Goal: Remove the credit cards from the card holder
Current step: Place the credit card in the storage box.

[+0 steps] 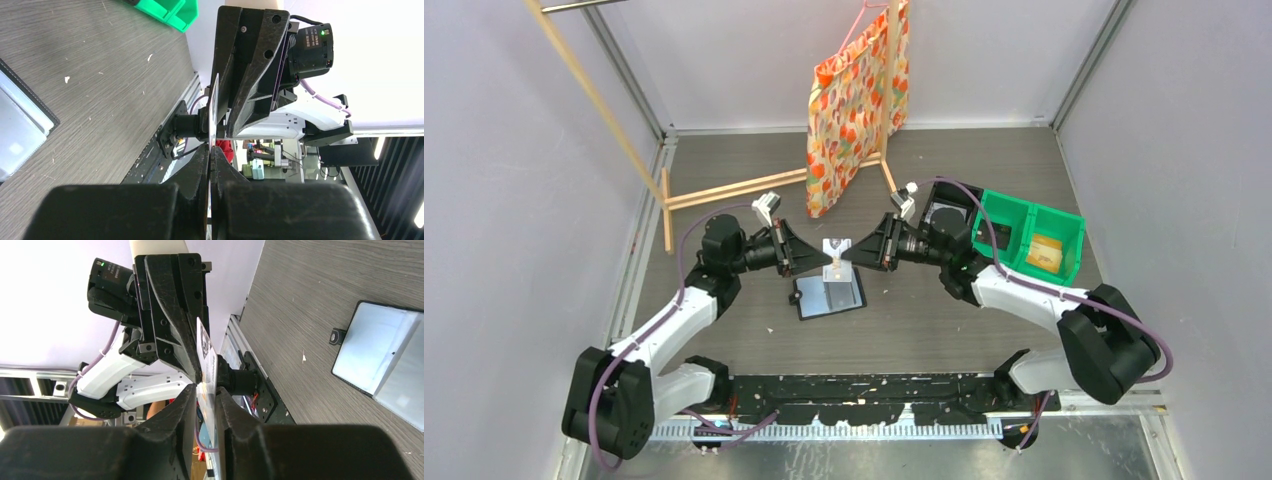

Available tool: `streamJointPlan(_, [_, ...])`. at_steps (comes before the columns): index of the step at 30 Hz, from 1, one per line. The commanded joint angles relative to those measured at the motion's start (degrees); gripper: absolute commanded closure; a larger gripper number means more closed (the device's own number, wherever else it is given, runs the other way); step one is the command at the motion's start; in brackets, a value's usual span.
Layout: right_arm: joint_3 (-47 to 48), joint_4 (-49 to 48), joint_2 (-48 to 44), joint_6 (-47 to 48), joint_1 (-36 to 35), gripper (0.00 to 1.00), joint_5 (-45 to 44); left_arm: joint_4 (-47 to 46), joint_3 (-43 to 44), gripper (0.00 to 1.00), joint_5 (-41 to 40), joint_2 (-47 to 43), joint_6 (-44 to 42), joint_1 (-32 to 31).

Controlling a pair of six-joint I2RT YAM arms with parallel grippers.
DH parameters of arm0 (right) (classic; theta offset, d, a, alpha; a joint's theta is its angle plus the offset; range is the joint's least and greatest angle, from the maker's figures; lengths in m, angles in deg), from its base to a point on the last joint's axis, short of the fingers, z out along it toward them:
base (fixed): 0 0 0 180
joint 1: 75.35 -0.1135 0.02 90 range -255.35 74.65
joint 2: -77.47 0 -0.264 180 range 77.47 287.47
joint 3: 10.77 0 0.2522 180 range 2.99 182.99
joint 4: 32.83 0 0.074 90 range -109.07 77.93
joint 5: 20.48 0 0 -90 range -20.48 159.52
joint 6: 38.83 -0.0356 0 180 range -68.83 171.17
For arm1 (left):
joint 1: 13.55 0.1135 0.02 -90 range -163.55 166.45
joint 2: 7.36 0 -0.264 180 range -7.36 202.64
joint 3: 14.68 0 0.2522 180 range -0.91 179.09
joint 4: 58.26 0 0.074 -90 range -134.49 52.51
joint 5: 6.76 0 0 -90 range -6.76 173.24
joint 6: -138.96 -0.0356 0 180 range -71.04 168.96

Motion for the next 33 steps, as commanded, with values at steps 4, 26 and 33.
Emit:
streamJointPlan(4, [1.0,-4.9,1.4,-0.7,-0.2,0.91,3.3,-2.5,0.1,1.0,0.3,0.9,0.4,-0.3])
streamJointPlan(26, [13.7,58.0,-20.6,1.6,5.4,0.99,-65.9,46.7,11.2,0.6,-29.4,-7.6,-18.2,0.2])
streamJointPlan(33, [19.7,61.3,-9.4,-13.8,5.4,0.99,-85.9,51.5,13.8,0.61,-30.9,-7.2,-21.1,0.2])
